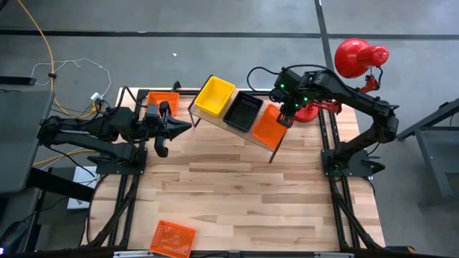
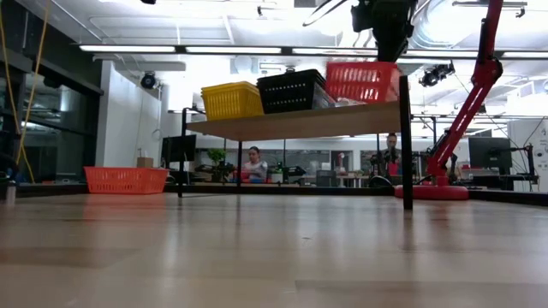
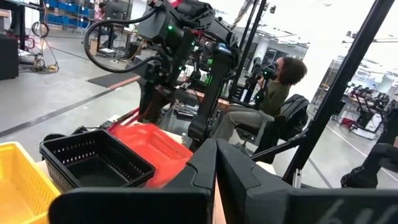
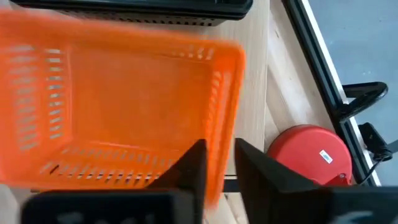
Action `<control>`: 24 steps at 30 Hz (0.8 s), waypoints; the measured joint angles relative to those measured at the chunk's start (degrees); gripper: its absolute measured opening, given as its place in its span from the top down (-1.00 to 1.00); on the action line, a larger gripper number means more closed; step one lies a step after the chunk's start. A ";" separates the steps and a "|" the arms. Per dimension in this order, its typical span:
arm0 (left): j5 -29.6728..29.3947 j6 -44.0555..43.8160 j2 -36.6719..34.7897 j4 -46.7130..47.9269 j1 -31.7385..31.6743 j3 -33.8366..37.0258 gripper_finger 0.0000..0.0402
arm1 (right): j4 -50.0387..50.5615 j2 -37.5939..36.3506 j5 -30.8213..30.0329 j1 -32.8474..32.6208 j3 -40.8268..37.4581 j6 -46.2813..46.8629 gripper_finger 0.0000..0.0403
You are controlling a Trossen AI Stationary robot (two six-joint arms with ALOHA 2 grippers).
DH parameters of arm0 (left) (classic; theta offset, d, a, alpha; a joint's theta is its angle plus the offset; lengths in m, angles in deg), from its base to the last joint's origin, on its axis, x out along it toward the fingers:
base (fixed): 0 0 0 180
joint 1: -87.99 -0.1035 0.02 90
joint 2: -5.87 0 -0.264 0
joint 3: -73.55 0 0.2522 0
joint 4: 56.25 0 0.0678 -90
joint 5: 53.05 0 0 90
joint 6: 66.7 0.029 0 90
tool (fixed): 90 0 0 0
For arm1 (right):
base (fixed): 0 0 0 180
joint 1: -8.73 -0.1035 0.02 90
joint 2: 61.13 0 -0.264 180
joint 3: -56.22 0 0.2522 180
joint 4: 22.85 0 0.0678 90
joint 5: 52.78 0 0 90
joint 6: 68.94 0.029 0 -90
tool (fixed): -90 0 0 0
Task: Stack baskets on shelf by color
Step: Put the bottom right orange bin on the shelf, then stack the bottom orange bin on top of the orange bin on the shelf
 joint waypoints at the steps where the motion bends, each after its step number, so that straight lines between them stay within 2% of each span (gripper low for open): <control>1: 0.00 0.00 0.00 0.00 0.00 0.00 1.00 | -0.07 0.00 -0.01 0.00 -0.01 0.00 0.57; 4: 0.01 0.00 0.00 0.00 -0.01 0.00 1.00 | -0.22 0.00 0.00 0.00 -0.02 0.06 0.40; 7: 0.01 0.02 0.00 0.00 -0.01 0.00 1.00 | -0.12 -0.25 0.00 0.00 -0.02 0.12 0.31; 10: 0.00 0.02 0.00 0.09 0.00 0.00 1.00 | -0.11 -1.15 0.76 -0.15 -0.02 1.64 0.28; 15: 0.24 0.02 -0.13 0.30 -0.02 0.00 1.00 | -0.62 -5.51 7.57 -2.13 -0.02 5.87 0.27; 18: 0.61 0.02 -0.55 0.34 -0.01 0.00 1.00 | -2.59 -9.80 6.28 -6.75 -0.21 8.75 0.27; 21: 0.61 0.02 -1.10 0.82 0.00 0.00 1.00 | -9.01 -16.31 2.04 -12.73 -5.39 14.49 0.27; 24: 0.63 0.03 -1.75 2.02 0.00 0.00 1.00 | -19.22 -24.21 -1.25 -19.06 -15.98 23.59 0.27</control>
